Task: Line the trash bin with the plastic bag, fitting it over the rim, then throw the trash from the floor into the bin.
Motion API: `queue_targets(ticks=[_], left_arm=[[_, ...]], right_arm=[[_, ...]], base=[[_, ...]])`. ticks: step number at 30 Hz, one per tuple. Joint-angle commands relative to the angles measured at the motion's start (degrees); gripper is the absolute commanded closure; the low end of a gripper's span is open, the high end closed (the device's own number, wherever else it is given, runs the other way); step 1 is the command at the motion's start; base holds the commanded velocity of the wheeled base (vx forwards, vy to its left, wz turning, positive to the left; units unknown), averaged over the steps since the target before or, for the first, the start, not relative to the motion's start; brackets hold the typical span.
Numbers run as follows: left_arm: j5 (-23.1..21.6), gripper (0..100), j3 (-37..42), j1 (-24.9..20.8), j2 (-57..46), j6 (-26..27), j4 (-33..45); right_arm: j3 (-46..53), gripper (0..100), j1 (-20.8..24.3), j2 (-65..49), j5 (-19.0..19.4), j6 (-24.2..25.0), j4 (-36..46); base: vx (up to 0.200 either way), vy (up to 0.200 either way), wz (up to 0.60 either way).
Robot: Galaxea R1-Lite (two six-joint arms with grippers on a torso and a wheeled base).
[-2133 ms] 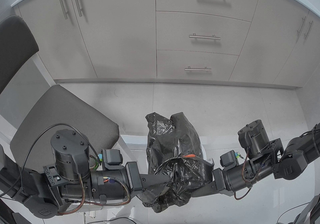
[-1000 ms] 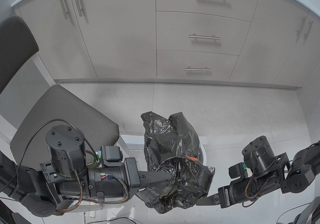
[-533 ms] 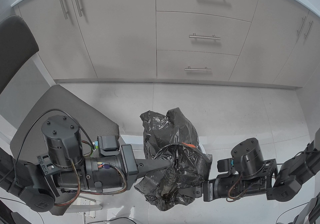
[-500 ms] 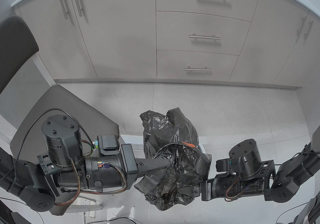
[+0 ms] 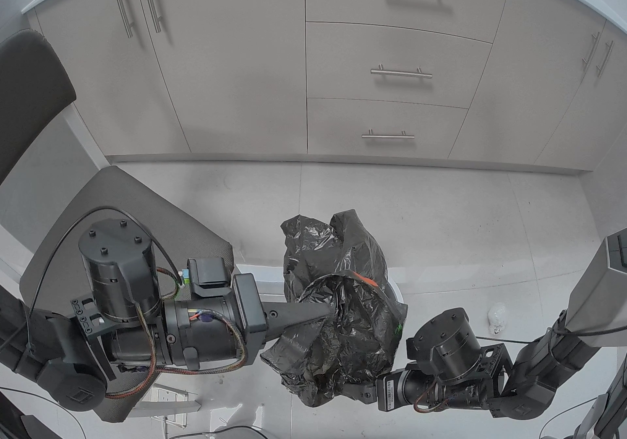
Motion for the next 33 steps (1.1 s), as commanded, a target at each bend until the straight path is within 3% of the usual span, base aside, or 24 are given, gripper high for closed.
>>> queue_targets(ticks=[1, 7, 10, 14, 20, 33], left_arm=[[0.02, 100, -0.02, 0.03, -0.03, -0.02, -0.03], [0.02, 100, 0.06, 0.03, -0.11, -0.02, -0.03], [-0.07, 100, 0.06, 0.03, -0.11, -0.02, -0.03], [0.02, 100, 0.06, 0.03, -0.11, -0.02, -0.11], [0.02, 100, 0.06, 0.03, -0.11, -0.02, -0.11], [0.02, 100, 0.15, 0.03, -0.11, -0.02, -0.11]], right_arm=[[0.04, 0, 2.51, 0.88, -3.90, -0.19, -0.04], [-1.19, 0, 4.27, 2.81, -6.89, -0.37, -2.50], [-0.84, 0, 5.50, 5.89, -11.90, -3.00, -9.27], [-0.40, 0, 6.11, 9.32, -14.80, -5.73, -16.30], [-0.14, 0, 7.08, 13.19, -21.48, -9.51, -21.05], [1.88, 0, 7.78, 17.32, -22.71, -12.67, -33.35]], base=[[0.000, 0.000, 0.00], [0.000, 0.000, 0.00], [0.000, 0.000, 0.00], [0.000, 0.000, 0.00], [0.000, 0.000, 0.00], [0.000, 0.000, 0.00]])
